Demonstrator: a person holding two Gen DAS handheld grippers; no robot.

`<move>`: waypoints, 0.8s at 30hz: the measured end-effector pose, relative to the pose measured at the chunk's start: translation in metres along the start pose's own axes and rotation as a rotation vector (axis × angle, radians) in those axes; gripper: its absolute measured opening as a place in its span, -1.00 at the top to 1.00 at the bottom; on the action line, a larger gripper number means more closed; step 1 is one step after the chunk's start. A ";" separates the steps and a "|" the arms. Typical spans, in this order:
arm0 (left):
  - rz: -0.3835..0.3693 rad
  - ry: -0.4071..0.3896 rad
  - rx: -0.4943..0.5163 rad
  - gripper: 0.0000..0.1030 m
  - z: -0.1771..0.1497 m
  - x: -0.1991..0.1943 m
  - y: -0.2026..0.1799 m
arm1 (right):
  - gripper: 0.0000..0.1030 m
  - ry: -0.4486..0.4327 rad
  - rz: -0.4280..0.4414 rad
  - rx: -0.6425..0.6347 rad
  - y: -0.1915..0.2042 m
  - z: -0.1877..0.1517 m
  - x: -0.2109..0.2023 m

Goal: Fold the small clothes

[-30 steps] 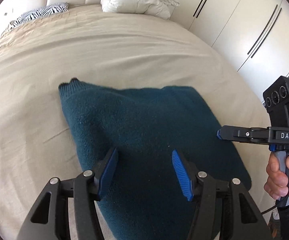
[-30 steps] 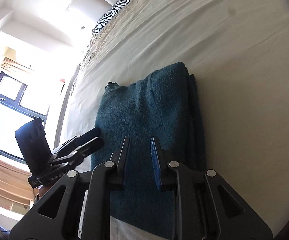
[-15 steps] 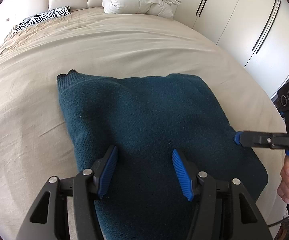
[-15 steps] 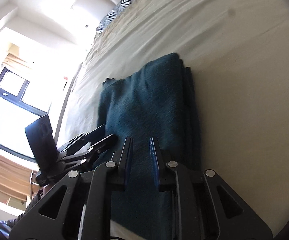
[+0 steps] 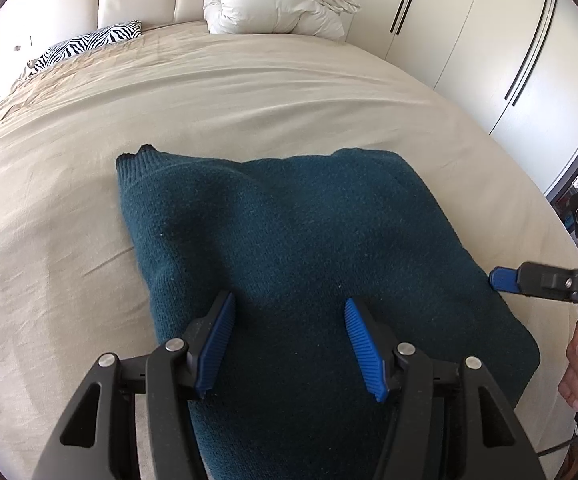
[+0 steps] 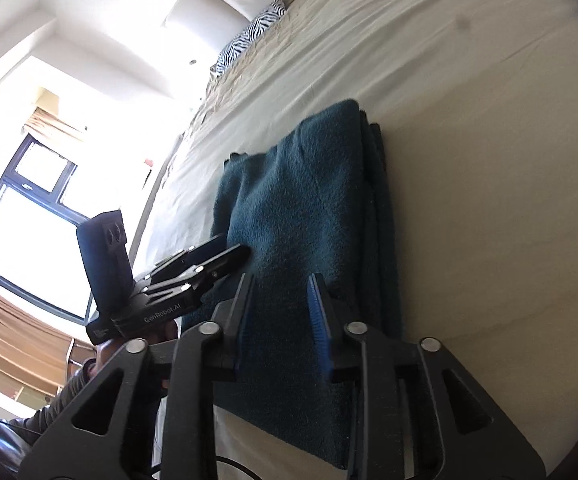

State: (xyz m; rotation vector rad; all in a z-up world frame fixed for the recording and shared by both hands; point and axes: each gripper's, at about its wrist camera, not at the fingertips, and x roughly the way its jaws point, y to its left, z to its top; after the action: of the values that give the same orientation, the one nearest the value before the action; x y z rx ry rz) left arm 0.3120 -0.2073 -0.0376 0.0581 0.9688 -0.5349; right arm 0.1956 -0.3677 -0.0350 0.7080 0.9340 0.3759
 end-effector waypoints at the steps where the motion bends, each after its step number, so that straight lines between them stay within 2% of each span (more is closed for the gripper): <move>1: -0.001 -0.008 0.005 -0.16 -0.001 -0.004 0.000 | -0.26 -0.030 -0.024 0.019 -0.004 0.002 -0.006; 2: -0.003 -0.015 0.004 -0.16 -0.001 -0.008 0.001 | -0.36 -0.048 -0.039 0.032 -0.008 0.003 -0.011; 4: -0.018 -0.028 -0.028 -0.18 -0.002 -0.023 0.006 | -0.36 -0.040 -0.038 0.044 -0.014 0.006 -0.013; 5: -0.031 -0.048 -0.050 -0.29 -0.003 -0.033 0.009 | -0.36 -0.023 -0.042 0.047 -0.017 0.007 -0.012; 6: -0.029 -0.076 -0.080 -0.55 -0.004 -0.043 0.015 | -0.36 0.004 -0.052 0.051 -0.019 0.008 -0.008; 8: -0.025 -0.113 -0.158 -0.79 -0.008 -0.055 0.031 | -0.36 0.045 -0.065 0.064 -0.025 0.012 0.002; 10: -0.068 -0.083 -0.239 -0.79 -0.013 -0.052 0.048 | -0.36 0.081 -0.062 0.095 -0.032 0.017 0.014; 13: -0.110 0.010 -0.312 -0.69 -0.020 -0.035 0.061 | -0.36 0.119 -0.049 0.134 -0.041 0.026 0.031; 15: -0.182 0.070 -0.351 -0.54 -0.023 -0.021 0.062 | -0.36 0.141 -0.056 0.124 -0.040 0.032 0.040; 17: -0.243 0.127 -0.393 -0.52 -0.025 -0.004 0.061 | -0.28 0.177 -0.072 0.102 -0.036 0.036 0.048; 18: -0.244 0.133 -0.393 -0.54 -0.024 0.000 0.059 | -0.21 0.197 -0.091 0.091 -0.034 0.038 0.054; 19: -0.239 0.134 -0.380 -0.53 -0.022 0.003 0.057 | 0.07 0.221 -0.108 0.083 -0.032 0.039 0.059; 20: -0.232 0.140 -0.369 -0.43 -0.021 0.004 0.054 | 0.24 0.234 -0.127 0.078 -0.031 0.039 0.063; 21: -0.228 0.149 -0.363 -0.26 -0.019 0.004 0.052 | 0.28 0.234 -0.148 0.068 -0.030 0.039 0.063; 22: -0.225 0.155 -0.356 -0.19 -0.018 0.002 0.050 | 0.38 0.230 -0.166 0.057 -0.027 0.038 0.062; 24: -0.211 0.154 -0.326 0.07 -0.015 -0.004 0.044 | 0.48 0.214 -0.224 0.012 -0.015 0.036 0.060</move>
State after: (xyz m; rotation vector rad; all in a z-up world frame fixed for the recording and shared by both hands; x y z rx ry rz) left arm 0.3193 -0.1629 -0.0515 -0.3018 1.2101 -0.5647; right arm 0.2586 -0.3575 -0.0667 0.5736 1.2068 0.2511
